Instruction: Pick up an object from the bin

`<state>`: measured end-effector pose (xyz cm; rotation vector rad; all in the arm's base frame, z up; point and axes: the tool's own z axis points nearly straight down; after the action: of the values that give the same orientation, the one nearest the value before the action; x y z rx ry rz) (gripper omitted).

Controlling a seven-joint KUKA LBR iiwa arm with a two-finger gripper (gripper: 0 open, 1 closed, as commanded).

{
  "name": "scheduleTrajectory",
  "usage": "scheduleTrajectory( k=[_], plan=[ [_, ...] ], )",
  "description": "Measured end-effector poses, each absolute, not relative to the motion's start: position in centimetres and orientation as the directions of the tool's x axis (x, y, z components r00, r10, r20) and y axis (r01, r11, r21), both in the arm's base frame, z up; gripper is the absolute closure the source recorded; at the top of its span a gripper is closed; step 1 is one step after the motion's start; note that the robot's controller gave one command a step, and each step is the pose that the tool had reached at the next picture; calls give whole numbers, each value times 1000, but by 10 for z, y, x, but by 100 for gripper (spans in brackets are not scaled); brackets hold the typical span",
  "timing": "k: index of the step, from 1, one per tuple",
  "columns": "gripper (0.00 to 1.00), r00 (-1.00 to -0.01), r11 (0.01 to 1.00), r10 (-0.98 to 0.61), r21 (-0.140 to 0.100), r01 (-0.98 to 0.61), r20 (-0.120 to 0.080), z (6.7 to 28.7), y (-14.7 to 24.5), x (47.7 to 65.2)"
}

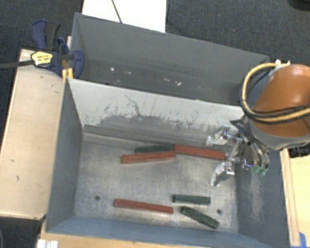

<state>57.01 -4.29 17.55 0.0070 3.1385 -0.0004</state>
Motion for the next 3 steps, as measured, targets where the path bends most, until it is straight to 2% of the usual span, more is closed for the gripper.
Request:
scheduleTrajectory(
  k=[1,2,3],
  plan=[
    [0,-1000,1000,4,0,4,-3,175,-43,570],
    [0,-999,999,-39,1,-39,2,184,-47,558],
    [0,-992,992,-123,-2,-123,-10,145,-42,539]
  ],
)
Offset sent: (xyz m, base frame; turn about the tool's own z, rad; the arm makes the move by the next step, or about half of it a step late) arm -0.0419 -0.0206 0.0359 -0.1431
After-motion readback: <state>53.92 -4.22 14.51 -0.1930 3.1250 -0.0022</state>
